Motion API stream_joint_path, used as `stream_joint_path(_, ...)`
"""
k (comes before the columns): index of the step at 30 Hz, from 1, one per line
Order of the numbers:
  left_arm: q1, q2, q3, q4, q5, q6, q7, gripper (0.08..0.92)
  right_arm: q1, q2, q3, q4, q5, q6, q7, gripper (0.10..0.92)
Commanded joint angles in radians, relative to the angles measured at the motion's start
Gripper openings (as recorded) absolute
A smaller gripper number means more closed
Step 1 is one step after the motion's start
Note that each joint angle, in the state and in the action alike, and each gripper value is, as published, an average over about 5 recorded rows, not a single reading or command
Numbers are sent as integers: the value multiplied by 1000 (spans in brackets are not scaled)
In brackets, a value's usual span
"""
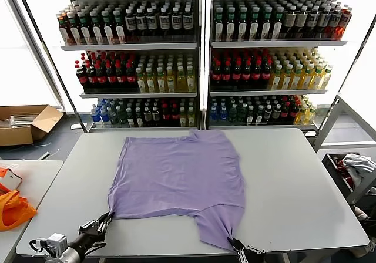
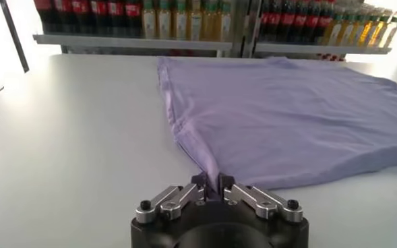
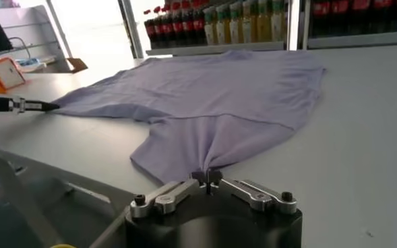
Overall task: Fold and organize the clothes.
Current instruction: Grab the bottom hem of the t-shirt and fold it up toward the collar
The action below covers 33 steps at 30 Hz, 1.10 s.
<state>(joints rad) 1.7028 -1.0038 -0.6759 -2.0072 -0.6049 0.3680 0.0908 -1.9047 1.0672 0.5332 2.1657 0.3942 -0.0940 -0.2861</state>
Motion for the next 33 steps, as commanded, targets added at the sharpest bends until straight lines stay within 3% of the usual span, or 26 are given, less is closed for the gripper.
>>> stream_joint_path(1,85,-16,-30,-98,4,-3,-5,212,-96,-17,67,47,20,61,-48,109)
stream_joint_path(9,223,-44,-81,-215,71,20,-9,206,-212,-13,128,111,25,110,-57,109)
stream_joint_path(20,67,-35,-112,-231,10,88,-17,98,-31,30,118,95,129,118,-8,109)
stream_joint_path(33,27,-25,-81,-193,6,33,-7,84,18,26,107,57,133,119,-8,109)
